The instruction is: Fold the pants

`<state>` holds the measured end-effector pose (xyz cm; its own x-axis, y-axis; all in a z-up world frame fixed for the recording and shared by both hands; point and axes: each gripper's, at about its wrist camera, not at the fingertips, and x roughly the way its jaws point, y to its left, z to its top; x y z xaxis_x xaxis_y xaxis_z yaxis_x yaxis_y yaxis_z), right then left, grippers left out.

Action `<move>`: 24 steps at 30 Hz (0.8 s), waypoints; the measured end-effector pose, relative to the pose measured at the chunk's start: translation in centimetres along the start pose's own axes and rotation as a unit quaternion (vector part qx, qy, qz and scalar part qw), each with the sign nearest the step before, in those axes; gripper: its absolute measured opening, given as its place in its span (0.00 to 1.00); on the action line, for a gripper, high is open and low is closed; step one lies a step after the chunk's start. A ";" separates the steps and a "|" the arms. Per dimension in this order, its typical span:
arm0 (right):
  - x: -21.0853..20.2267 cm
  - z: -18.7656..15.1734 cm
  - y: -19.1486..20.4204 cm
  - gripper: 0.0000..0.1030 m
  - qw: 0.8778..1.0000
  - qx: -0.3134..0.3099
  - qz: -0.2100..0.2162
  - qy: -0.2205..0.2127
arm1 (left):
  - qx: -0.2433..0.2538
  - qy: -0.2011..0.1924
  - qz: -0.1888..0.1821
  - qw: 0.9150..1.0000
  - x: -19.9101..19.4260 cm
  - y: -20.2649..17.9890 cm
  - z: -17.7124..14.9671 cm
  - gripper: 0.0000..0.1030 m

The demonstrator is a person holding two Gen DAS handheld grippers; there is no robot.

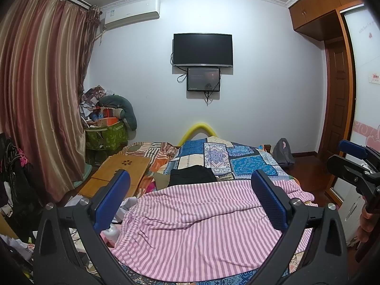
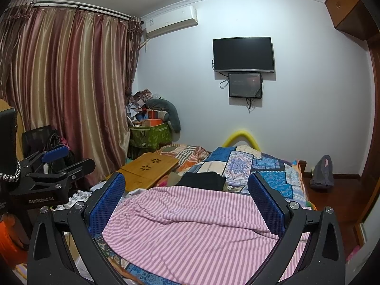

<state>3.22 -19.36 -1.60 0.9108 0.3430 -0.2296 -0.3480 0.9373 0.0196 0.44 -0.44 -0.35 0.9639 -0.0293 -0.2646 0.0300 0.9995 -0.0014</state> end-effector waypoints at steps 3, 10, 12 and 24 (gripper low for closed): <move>0.0 0.0 0.0 1.00 1.000 0.000 0.000 0.000 | -0.001 0.001 0.000 1.000 0.2 0.0 0.0 1.00; 0.0 0.0 0.2 1.00 1.000 0.000 0.000 -0.001 | -0.004 0.001 0.001 1.000 0.6 0.2 -0.1 1.00; 0.0 0.1 0.2 1.00 1.000 0.000 0.000 -0.001 | -0.005 0.000 0.001 1.000 0.4 0.4 0.0 1.00; -0.1 0.3 0.4 1.00 1.000 -0.002 -0.002 -0.003 | -0.007 0.000 0.001 1.000 0.3 0.4 0.2 1.00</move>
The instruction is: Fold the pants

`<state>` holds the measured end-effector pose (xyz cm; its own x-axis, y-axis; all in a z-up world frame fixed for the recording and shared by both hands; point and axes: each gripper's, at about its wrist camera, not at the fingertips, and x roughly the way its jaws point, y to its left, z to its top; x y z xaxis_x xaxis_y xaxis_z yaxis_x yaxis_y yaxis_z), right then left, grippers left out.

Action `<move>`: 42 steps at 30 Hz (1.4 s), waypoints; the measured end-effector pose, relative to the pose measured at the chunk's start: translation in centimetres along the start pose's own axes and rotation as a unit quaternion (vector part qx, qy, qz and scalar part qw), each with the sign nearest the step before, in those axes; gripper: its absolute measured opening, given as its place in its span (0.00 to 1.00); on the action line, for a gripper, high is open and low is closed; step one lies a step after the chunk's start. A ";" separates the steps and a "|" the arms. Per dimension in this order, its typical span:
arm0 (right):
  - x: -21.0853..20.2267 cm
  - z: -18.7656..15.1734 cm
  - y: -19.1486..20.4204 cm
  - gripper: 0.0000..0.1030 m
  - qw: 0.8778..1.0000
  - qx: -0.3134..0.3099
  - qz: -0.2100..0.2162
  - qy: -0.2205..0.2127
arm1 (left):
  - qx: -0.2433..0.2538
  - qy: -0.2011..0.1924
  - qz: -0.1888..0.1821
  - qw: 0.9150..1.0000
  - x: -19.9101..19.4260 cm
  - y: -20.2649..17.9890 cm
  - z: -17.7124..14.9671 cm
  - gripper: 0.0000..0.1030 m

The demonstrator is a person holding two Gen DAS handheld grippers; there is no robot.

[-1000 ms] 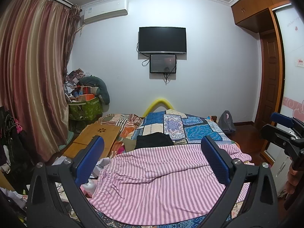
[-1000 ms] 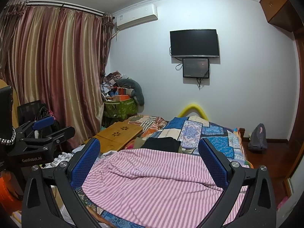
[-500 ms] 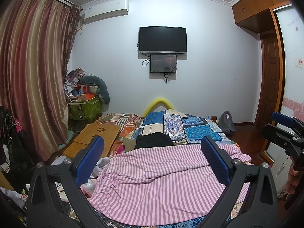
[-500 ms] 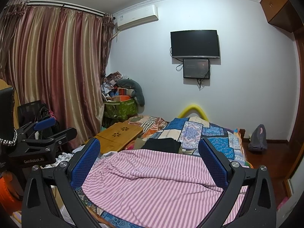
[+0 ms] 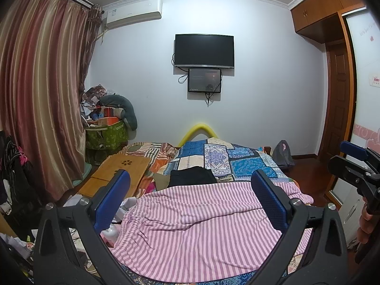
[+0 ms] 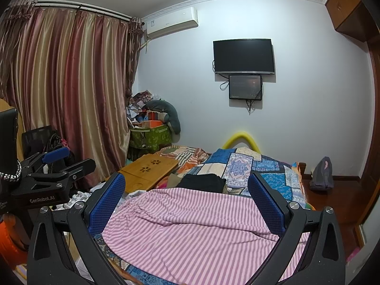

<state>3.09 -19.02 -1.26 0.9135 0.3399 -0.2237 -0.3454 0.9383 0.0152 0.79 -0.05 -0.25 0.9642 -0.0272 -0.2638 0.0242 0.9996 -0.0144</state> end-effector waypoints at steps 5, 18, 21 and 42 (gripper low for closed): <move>0.0 0.1 0.1 1.00 1.000 -0.001 -0.001 -0.001 | 0.000 -0.001 0.000 1.000 -0.1 0.1 0.1 1.00; 0.0 0.2 -0.3 1.00 1.000 0.000 -0.001 0.000 | 0.000 0.000 -0.001 1.000 0.0 0.1 0.0 1.00; 0.1 0.2 -0.5 1.00 1.000 0.001 -0.002 0.001 | -0.001 0.002 -0.002 1.000 0.0 0.1 0.0 1.00; 3.9 -3.7 -6.0 1.00 0.996 0.002 -0.067 0.066 | 0.002 0.073 0.035 0.997 9.3 3.9 -0.7 1.00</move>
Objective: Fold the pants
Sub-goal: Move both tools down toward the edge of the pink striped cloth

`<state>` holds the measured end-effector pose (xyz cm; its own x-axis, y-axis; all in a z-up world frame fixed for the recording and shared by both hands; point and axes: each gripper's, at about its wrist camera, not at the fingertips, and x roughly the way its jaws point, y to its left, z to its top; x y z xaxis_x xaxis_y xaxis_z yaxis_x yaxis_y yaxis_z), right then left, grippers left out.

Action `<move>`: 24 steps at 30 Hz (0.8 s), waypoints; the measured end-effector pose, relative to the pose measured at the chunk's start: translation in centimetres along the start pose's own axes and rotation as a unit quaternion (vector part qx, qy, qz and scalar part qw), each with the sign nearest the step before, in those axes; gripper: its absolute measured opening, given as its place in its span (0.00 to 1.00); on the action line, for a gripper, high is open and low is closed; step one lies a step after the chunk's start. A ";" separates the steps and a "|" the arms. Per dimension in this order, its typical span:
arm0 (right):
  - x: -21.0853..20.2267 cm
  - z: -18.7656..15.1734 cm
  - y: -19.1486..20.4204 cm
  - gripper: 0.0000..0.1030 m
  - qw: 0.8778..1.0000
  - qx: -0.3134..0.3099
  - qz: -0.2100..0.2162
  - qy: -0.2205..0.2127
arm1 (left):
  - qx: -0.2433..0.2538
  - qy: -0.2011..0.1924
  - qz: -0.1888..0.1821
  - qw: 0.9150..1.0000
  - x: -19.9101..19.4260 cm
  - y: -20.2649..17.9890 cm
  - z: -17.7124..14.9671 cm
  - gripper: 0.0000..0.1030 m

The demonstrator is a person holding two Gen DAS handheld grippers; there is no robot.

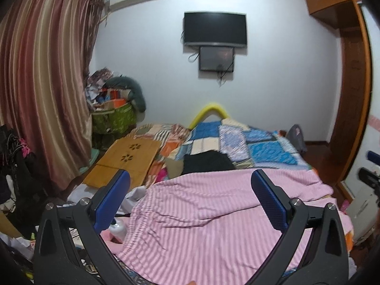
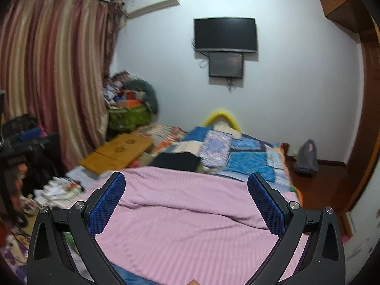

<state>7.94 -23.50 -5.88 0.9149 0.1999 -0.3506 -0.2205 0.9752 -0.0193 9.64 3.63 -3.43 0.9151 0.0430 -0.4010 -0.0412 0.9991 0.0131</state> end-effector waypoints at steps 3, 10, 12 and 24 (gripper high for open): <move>1.3 -0.9 -2.2 0.99 0.999 -0.002 -0.028 0.021 | 0.001 0.031 0.010 0.999 3.8 1.2 0.0 1.00; 2.9 -2.0 -8.8 0.98 0.993 0.018 -0.095 0.061 | -0.029 0.101 0.038 0.994 13.2 4.5 -0.5 1.00; 2.7 -2.5 -11.2 0.98 0.990 0.025 -0.123 0.069 | -0.028 0.116 0.050 0.992 15.7 4.9 -1.3 1.00; 1.3 -12.1 -22.3 0.98 0.942 0.137 -0.232 0.201 | -0.011 0.240 0.076 0.968 24.1 6.2 -10.7 1.00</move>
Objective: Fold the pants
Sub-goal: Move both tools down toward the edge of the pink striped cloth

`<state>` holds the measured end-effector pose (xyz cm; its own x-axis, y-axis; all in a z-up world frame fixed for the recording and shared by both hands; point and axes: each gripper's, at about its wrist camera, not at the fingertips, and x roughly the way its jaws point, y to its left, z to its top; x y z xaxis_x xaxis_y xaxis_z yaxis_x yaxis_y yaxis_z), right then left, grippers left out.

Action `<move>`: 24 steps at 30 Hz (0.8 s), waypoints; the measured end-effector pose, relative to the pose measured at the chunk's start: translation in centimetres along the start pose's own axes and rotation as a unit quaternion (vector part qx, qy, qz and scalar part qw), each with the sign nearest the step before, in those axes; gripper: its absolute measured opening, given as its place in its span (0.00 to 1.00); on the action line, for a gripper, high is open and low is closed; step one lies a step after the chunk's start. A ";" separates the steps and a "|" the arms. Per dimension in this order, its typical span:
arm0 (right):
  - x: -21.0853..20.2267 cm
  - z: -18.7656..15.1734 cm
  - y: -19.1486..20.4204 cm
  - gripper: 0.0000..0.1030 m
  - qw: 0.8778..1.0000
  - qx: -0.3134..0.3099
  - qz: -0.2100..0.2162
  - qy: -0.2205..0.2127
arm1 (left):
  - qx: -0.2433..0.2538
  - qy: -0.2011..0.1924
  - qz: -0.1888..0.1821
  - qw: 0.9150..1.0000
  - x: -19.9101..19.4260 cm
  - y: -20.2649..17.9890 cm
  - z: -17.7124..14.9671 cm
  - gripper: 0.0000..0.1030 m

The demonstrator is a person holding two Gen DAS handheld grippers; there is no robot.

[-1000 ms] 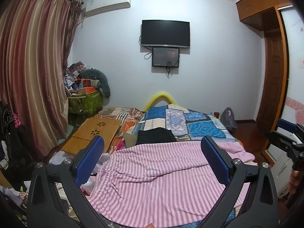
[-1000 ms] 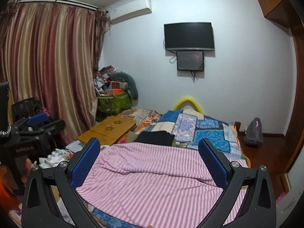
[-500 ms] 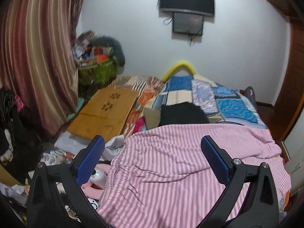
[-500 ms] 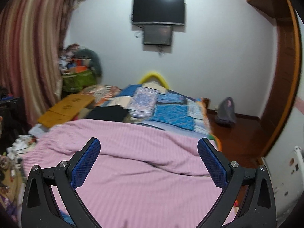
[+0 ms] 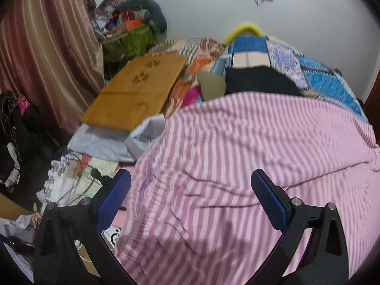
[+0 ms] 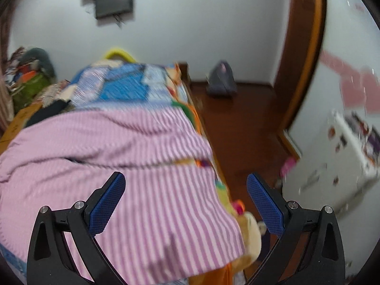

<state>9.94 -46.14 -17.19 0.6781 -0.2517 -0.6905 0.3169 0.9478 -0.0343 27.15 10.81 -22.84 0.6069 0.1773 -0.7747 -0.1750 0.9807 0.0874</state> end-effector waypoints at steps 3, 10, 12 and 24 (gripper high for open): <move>2.3 -0.6 -0.5 0.98 0.999 0.019 0.006 0.025 | -0.003 0.017 0.001 1.000 1.5 0.2 0.5 1.00; 8.6 2.4 2.0 0.98 0.999 -0.001 0.039 0.036 | -0.001 0.041 0.023 0.999 6.8 0.8 5.1 1.00; 10.3 4.0 3.7 0.98 0.998 -0.023 0.049 0.029 | 0.003 0.048 0.029 0.998 8.9 0.8 6.9 0.99; 18.7 11.0 18.3 0.99 0.973 -0.174 0.148 0.012 | 0.015 0.131 0.040 0.990 21.8 2.1 11.7 0.92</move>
<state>35.73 -35.71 -22.75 0.6891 0.0425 -0.7234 -0.1368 0.9880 -0.0723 49.05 17.65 -32.20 0.3683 0.2314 -0.9004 -0.1895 0.9669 0.1710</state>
